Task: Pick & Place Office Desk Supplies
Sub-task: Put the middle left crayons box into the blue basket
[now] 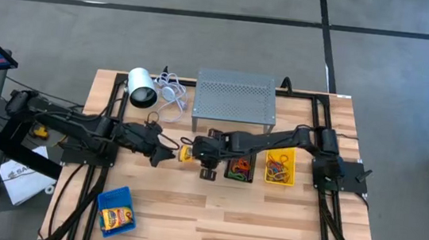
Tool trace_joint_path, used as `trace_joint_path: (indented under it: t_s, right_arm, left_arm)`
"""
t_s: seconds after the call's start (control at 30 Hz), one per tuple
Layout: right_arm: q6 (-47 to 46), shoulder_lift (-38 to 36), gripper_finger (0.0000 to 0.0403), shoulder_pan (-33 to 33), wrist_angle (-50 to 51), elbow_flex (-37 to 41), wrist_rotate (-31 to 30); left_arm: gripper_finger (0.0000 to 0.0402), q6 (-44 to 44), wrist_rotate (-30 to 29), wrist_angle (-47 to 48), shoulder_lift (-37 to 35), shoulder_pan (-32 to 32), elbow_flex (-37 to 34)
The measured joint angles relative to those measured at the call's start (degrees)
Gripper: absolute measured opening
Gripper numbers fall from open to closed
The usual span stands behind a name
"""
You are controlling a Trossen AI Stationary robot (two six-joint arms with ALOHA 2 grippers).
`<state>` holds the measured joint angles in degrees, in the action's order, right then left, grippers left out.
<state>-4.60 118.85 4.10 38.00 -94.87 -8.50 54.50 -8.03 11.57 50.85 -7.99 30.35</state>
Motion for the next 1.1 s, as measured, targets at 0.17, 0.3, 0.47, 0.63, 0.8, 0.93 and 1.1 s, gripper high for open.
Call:
trace_joint_path:
  t_s: [0.17,0.3,0.47,0.63,0.8,0.93,1.1]
  right_arm:
    - [0.2,-4.4,0.0097,0.0,1.3,-0.1,-1.2]
    - [0.2,-7.4,0.0097,0.5,2.2,-0.1,-1.5]
    - [0.2,-9.8,0.0097,2.1,4.1,-0.1,-5.1]
    - [0.3,-10.8,0.0094,2.7,6.1,-0.1,-6.2]
    - [0.1,-11.0,0.0089,2.7,8.5,-0.2,-6.5]
    - [0.1,-11.1,0.0088,2.7,9.0,-0.2,-7.1]
    - [0.1,-11.5,0.0087,2.6,9.7,-0.4,-8.6]
  left_arm:
    - [0.0173,-0.4,5.1,-2.0,0.0,4.1,0.0]
    - [0.0183,0.0,8.1,-10.4,1.3,6.3,-0.1]
    - [0.0198,1.5,12.4,-18.0,4.7,8.9,0.0]
    - [0.0214,3.1,15.6,-21.6,7.8,10.3,0.0]
    - [0.0226,4.7,20.3,-22.1,7.7,12.1,-0.1]
    - [0.0226,5.5,23.0,-21.8,4.6,13.8,0.0]
    - [0.0215,5.0,23.8,-18.1,0.0,16.3,0.0]
